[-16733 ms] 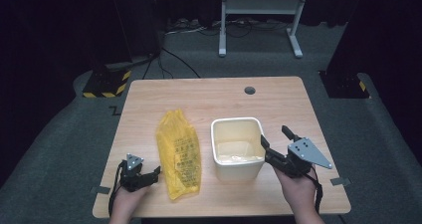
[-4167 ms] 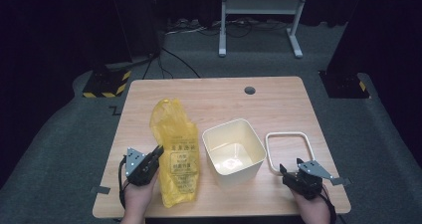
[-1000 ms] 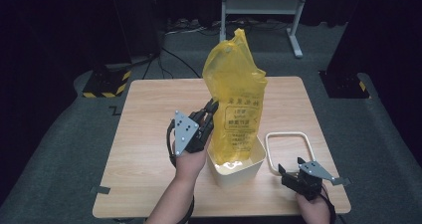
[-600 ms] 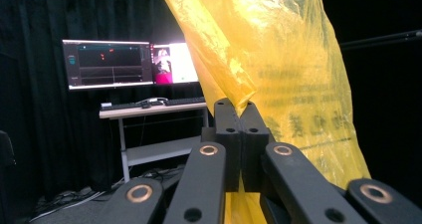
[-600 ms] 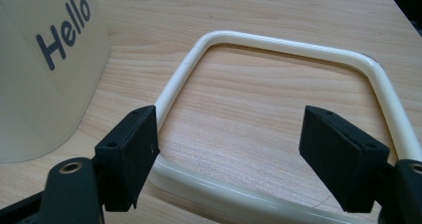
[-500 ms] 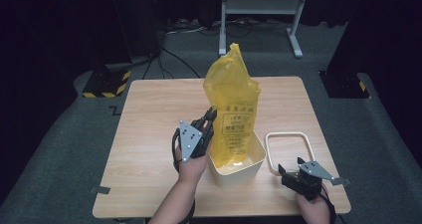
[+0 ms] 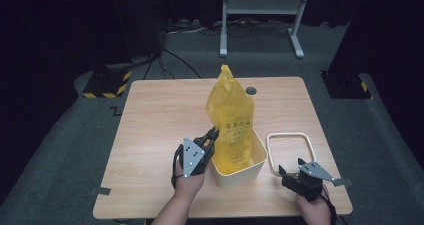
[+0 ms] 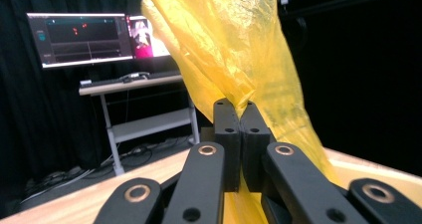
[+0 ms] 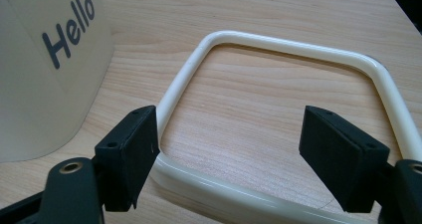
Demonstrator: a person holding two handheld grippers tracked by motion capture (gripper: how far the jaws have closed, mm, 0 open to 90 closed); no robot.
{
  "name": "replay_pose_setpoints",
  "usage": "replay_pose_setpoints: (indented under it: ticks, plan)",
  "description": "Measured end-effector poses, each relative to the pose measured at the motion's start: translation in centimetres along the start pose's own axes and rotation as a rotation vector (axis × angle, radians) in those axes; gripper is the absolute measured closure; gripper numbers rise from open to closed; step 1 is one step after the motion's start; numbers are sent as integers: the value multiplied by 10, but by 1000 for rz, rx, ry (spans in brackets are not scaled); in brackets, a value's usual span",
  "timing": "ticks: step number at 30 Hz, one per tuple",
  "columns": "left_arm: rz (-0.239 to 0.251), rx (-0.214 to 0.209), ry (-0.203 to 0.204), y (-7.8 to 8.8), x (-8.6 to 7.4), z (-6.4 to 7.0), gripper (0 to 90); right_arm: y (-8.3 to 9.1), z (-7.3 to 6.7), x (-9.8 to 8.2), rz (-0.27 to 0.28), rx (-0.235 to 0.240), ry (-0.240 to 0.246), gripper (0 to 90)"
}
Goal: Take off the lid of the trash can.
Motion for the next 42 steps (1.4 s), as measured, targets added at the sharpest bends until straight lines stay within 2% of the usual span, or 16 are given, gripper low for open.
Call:
replay_pose_setpoints:
  ticks: [5, 8, 9, 12, 15, 21, 25, 29, 32, 34, 35, 36, 37, 38, 39, 42]
  plan:
    - [-77, -14, -6, 9, -16, 0, 803, 0, -1, 0, 1, 1, 7, 233]
    - [-90, -10, 11, 12, -20, -3, 694, 0, -1, 1, 2, 2, 10, 233]
    - [-94, -10, 17, 13, -21, -4, 694, 0, -1, 1, 2, 2, 10, 233]
    - [-98, 8, 22, 17, -21, -11, 541, 0, -1, 1, 3, 2, 3, 233]
    - [-103, 20, 35, 18, -21, -15, 457, 0, -1, 1, 4, 2, 3, 233]
    - [-96, 66, 59, 16, -19, -30, 384, 1, 0, 1, 3, 2, -1, 232]
    - [-104, 91, 90, 0, -14, -41, 365, 1, 1, 1, 5, 1, 1, 233]
    - [-112, 107, 96, -11, -13, -46, 360, 1, 1, 1, 4, 2, 0, 233]
    - [-121, 114, 132, -20, -13, -52, 377, 0, 1, 0, 0, 2, 2, 233]
    - [-119, 104, 154, -23, -12, -54, 481, 0, 1, 0, 0, 1, 2, 233]
    - [-117, 101, 160, -23, -11, -53, 481, 0, 1, 0, 0, 1, 2, 233]
    - [-112, 89, 157, -23, -10, -52, 685, 0, 0, 0, 0, -1, 4, 233]
    - [-93, 68, 139, -20, -6, -48, 747, 0, 0, 1, 1, -3, 6, 233]
    - [-93, 68, 139, -20, -6, -48, 822, 0, 1, 1, 3, -4, 9, 233]
    - [-84, 61, 123, -18, -4, -46, 878, 0, 1, 1, 7, -4, 9, 232]
    - [-37, 32, 97, -8, 3, -37, 898, 2, 0, 3, 22, -3, 4, 233]
Point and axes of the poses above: each handheld gripper's, and its own axes: y roughly backward along the jaws, x roughly out of its top, z roughly to its right, the point moved 2 cm from there along -y, roughly forward along the jaws, and after that the axes turned 6 degrees about x, right-handed, at the moved point
